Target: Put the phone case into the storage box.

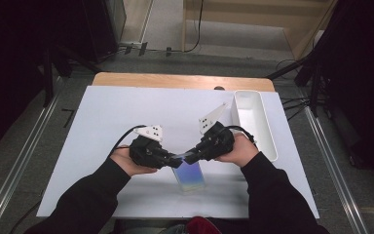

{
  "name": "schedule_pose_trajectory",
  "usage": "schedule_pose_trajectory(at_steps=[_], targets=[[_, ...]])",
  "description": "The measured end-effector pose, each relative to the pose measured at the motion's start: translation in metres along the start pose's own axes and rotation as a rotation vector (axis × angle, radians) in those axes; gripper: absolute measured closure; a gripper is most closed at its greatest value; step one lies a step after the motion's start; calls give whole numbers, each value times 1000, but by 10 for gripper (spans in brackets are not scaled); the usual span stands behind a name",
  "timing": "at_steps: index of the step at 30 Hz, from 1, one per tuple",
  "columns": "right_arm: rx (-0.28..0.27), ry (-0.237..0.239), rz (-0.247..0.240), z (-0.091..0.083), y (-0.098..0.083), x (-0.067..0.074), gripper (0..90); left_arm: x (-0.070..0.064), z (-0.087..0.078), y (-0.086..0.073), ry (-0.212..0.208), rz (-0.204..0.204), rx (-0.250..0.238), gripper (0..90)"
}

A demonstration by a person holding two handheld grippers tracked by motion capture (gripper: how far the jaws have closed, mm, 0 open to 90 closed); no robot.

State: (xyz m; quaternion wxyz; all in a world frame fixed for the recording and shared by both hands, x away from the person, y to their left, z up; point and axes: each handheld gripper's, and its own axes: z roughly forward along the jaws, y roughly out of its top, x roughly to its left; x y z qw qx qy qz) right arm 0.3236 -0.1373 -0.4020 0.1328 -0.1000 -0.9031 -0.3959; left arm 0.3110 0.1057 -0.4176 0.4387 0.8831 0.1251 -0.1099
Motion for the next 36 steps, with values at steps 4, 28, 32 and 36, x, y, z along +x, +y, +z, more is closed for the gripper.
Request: schedule_pose_trajectory(at_steps=[4, 28, 32, 36], targets=[[-1, 3, -2, 0, 0, -1, 770, 0, 0, 0, -1, -2, 0, 790], [-82, -98, 67, -17, 0, 5, 534, -4, -11, 8, 11, -61, 3, 796], [-93, -117, 57, -19, 0, 9, 500, -4, -14, 9, 21, -86, 3, 796], [-131, -177, 84, -23, 1, 12, 427, -3, -20, 11, 34, -120, -6, 796]])
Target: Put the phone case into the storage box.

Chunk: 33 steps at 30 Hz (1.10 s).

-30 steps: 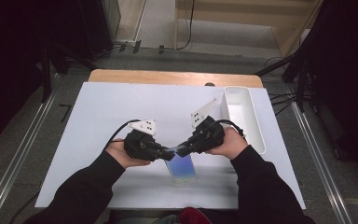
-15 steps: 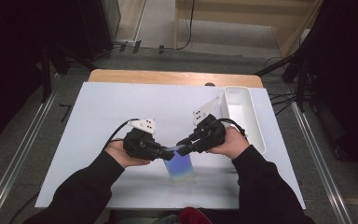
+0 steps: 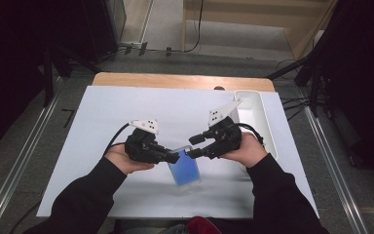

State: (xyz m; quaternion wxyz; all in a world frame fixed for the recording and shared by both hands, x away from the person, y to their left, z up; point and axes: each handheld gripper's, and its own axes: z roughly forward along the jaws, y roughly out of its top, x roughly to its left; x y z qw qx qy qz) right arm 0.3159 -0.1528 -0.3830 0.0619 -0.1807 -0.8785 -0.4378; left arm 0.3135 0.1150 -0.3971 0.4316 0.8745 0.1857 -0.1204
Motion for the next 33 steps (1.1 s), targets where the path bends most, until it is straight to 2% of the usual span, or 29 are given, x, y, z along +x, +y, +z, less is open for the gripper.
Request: schedule_pose_trajectory(at_steps=[2, 5, 6, 9, 15, 16, 19, 25, 26, 29, 30, 32, 33], targets=[[-11, -8, 14, -1, 0, 0, 422, 0, -1, 0, 2, -6, -3, 796], [-58, -46, 33, -4, -1, 2, 361, 1, -6, 2, 13, -39, -6, 796], [-58, -46, 33, -4, -1, 2, 361, 1, -7, 2, 14, -48, -10, 796], [-89, -83, 52, -5, -3, 4, 311, 2, -11, 3, 33, -64, -13, 796], [-141, -100, 82, -4, -5, 6, 262, 2, -18, 6, 75, -101, -23, 795], [-152, -114, 82, -4, -5, 8, 258, 2, -19, 6, 87, -106, -22, 795], [-153, -132, 80, -3, -6, 9, 244, 2, -22, 8, 111, -124, -23, 795], [-176, -171, 94, 0, -11, 11, 159, 4, -26, 12, 148, -162, -25, 795], [-187, -193, 105, 2, -11, 12, 83, 4, -27, 13, 154, -169, -21, 795], [-191, -209, 110, 3, -11, 13, 75, 6, -30, 17, 169, -186, -19, 795], [-201, -222, 117, 5, -11, 14, 5, 6, -30, 19, 182, -194, -19, 795], [-197, -239, 122, 8, -11, 16, 0, 6, -31, 22, 198, -206, -19, 795], [-203, -266, 119, 11, -10, 17, 0, 7, -31, 24, 200, -217, -23, 795]])
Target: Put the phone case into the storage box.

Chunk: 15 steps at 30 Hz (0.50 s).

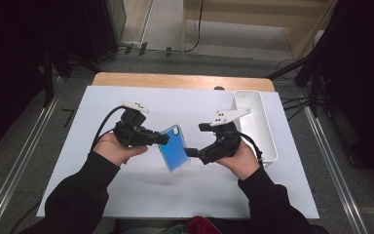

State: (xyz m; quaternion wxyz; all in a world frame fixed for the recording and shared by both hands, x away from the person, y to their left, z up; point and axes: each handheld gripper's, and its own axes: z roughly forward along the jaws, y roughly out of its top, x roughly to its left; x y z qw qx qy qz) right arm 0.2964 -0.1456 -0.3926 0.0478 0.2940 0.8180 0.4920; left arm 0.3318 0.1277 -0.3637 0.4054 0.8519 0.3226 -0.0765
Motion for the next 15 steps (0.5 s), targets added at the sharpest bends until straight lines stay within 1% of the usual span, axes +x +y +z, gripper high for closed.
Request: schedule_pose_trajectory(at_steps=[1, 3, 4, 7, 10, 12, 15], targets=[[0, 0, 0, 0, 0, 0, 0, 0, 0, 2, 0, -11, 0, 795], [-5, -24, 7, 2, 0, 2, 0, 0, -1, 6, 11, -20, 2, 795], [-12, -39, 11, 3, 0, 4, 0, 0, 0, 8, 12, -33, 0, 795], [-31, -73, 19, 3, 0, 7, 0, 0, 1, 14, 18, -53, 7, 794], [-49, -128, 15, 4, 2, 11, 0, 1, 3, 18, 43, -69, 18, 794], [-52, -132, 13, 4, 2, 12, 0, 2, 5, 21, 45, -84, 23, 794], [-65, -143, 23, 5, 2, 14, 0, 3, 7, 23, 53, -101, 34, 794]])
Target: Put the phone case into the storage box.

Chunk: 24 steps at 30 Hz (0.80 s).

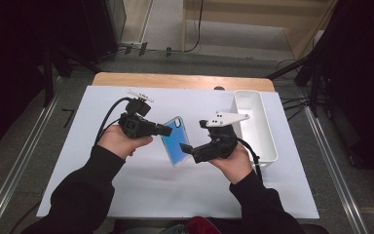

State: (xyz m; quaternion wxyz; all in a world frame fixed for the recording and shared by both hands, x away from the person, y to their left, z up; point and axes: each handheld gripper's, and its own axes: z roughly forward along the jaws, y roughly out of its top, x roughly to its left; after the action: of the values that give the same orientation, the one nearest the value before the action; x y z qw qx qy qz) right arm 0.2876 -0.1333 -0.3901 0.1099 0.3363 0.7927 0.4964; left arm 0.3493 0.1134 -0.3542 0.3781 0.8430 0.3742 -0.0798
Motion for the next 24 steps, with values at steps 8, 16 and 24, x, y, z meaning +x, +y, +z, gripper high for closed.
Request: schedule_pose_trajectory(at_steps=[8, 16, 24], targets=[[8, -72, 24, 6, 1, 5, 0, 1, 4, 8, 14, -45, 13, 794], [5, -106, 46, 15, -1, 7, 0, 2, 10, 18, 52, -71, 24, 794], [-12, -143, 74, 23, 0, 7, 0, 2, 12, 19, 36, -119, 28, 793]])
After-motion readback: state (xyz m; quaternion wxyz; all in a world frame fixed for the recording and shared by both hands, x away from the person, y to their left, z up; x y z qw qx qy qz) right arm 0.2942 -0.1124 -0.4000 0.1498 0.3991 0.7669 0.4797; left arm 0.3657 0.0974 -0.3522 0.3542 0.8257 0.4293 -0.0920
